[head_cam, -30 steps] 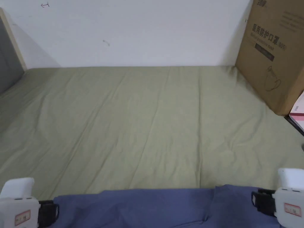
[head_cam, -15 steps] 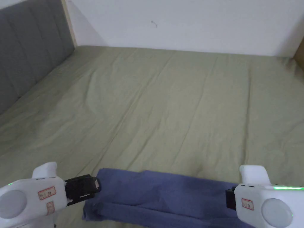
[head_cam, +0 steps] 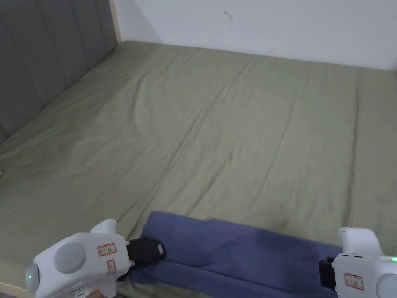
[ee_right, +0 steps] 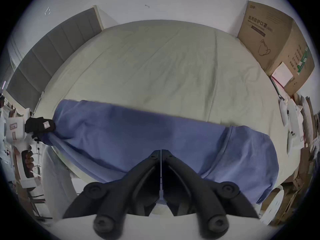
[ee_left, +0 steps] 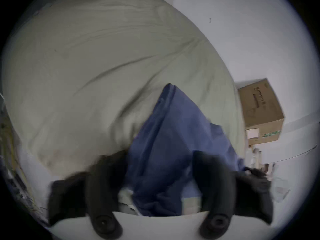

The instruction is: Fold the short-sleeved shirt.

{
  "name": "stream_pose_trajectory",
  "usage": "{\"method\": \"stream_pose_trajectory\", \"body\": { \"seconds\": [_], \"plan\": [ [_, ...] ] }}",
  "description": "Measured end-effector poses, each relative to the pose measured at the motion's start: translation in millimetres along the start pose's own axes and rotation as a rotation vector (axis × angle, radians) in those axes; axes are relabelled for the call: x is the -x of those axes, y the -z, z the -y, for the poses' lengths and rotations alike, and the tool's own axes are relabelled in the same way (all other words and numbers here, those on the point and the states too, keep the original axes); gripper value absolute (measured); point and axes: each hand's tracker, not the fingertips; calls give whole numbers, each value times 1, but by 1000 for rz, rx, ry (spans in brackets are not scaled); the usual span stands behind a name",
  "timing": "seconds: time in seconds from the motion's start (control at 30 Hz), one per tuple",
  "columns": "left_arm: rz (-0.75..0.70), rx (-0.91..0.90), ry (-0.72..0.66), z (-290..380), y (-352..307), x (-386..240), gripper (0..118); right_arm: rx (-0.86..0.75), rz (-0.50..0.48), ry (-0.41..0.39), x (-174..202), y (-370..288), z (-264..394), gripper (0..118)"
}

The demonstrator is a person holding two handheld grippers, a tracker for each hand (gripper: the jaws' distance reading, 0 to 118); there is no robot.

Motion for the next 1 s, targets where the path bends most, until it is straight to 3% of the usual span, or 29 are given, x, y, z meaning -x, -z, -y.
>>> {"method": "stream_pose_trajectory", "body": {
  "seconds": [0.03,0.07,0.13,0.23,0.43,0.57,0.7,0.93,0.97,1.0],
  "plan": [
    [-96,-2,43,1,2,-4,26,9,5,-6,1,0,2,1],
    [-127,0,53,2,2,-5,23,20,6,-7,0,2,3,1],
    [-47,1,31,1,-2,-7,11,32,10,10,-4,5,7,1],
    [-43,-9,13,-2,-4,-20,11,46,2,45,-10,7,13,1],
    [-110,-56,206,-7,-26,-72,11,37,4,47,-26,-6,28,1],
    [-79,-117,422,4,-48,-148,11,13,-6,120,-48,-16,35,1],
    [46,-102,635,33,-49,-227,11,-19,-13,189,-70,-27,41,1],
    [166,-22,983,133,11,-315,11,-53,16,296,-119,-44,66,1],
    [176,10,969,141,27,-318,17,-52,30,316,-127,-45,71,1],
    [162,42,947,145,42,-319,34,-48,41,344,-134,-45,75,1]
  ]
}}
